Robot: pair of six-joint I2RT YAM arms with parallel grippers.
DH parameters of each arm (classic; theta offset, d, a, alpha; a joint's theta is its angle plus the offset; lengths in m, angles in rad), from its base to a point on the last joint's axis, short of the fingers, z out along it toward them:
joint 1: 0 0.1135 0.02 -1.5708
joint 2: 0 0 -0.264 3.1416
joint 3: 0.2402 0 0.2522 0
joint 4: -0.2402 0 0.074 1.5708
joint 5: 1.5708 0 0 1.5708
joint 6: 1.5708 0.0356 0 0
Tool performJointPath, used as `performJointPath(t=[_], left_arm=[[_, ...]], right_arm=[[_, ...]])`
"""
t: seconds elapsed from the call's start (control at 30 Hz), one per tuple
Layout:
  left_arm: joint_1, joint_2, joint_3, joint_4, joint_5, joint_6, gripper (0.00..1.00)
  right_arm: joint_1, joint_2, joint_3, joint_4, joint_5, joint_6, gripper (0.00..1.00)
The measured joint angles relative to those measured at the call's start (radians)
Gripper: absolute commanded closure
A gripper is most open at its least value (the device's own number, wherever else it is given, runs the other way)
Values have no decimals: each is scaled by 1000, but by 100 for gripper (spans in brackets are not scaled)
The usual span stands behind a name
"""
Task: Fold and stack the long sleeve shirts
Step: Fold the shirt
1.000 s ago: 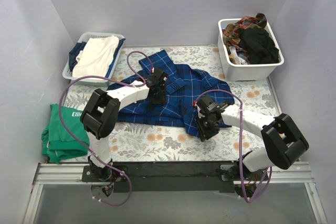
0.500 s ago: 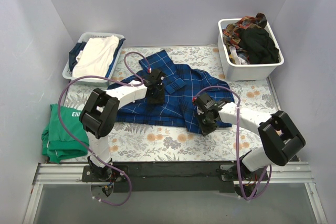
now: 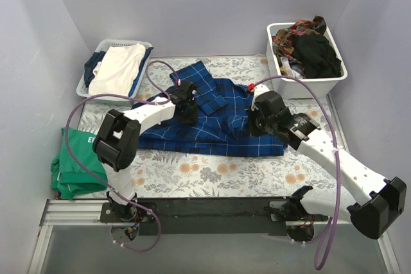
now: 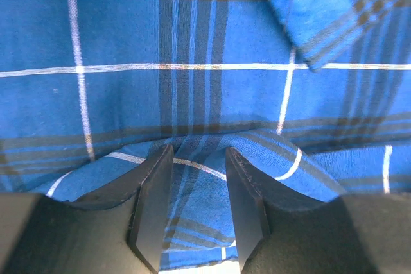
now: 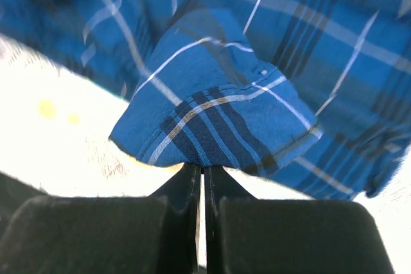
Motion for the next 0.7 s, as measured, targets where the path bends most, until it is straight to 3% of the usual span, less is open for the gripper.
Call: performJointPath(t=[0.1,0.23,0.33,0.5,0.7], left_arm=[[2,-45,-9,1,-4,5,56],[2,-140,-18,12,-3,17,38],[2,-218,-18,35,2,26,32],[3,-319,-18,69,76,67,25],[4,-317,-18,42,227,97,23]], right_arm=[[0,-5,58,0,64,5,99],[0,-5,117,-5,151,19,99],[0,-18,143,5,189,25,99],[0,-57,139,0,208,31,99],[0,-95,114,1,206,36,99]])
